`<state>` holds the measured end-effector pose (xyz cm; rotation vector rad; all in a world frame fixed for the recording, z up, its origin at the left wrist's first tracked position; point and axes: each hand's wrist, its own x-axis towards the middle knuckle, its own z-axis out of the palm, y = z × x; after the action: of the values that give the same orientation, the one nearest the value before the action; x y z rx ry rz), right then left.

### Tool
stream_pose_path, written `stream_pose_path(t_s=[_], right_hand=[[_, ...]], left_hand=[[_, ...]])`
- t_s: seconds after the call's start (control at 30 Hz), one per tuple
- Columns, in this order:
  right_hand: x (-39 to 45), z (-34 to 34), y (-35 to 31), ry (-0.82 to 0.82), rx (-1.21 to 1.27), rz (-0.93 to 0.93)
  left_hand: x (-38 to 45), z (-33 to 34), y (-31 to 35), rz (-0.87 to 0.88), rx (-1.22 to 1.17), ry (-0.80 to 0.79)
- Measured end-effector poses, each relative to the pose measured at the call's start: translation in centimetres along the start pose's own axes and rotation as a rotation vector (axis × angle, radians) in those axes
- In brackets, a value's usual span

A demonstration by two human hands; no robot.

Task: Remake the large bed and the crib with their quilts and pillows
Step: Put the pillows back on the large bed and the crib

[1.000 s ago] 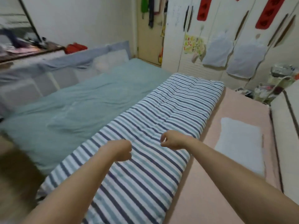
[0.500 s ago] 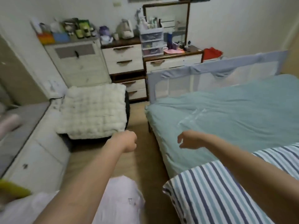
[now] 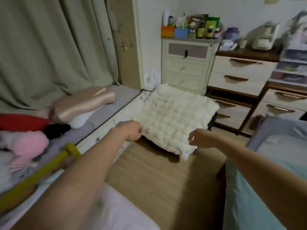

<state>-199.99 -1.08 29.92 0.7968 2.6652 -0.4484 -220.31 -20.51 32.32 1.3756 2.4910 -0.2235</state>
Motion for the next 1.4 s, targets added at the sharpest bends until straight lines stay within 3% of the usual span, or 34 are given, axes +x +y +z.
stream_pose_path(t_s=[0.23, 0.57, 0.77, 0.87, 1.1, 1.3, 1.4], right_hand=[[16.8, -4.9, -5.9, -0.044, -0.148, -0.298], [40.5, -12.1, -10.4, -0.015, -0.125, -0.411], [53.0, -14.6, -16.8, -0.09, -0.156, -0.575], [60.6, -14.8, -22.0, -0.151, -0.184, -0.67], [72.2, -15.2, -34.2, -0.26, -0.31, -0.89], [79.9, -12.4, -45.2, -0.247, -0.366, -1.023], [83.2, -10.4, -49.5, -0.222, -0.367, -1.047]], left_hand=[[7.9, -0.1, -9.1, -0.257, -0.093, -0.057], [21.3, -2.8, -22.0, -0.541, -0.296, 0.053], [26.7, -3.0, -28.4, -0.703, -0.602, 0.151], [29.8, -1.4, -32.4, -0.91, -0.826, 0.298], [35.3, 1.0, -39.3, -1.225, -1.289, 0.392], [40.2, 1.9, -47.3, -1.537, -1.794, 0.644], [42.0, 3.2, -52.6, -1.596, -1.944, 0.774]])
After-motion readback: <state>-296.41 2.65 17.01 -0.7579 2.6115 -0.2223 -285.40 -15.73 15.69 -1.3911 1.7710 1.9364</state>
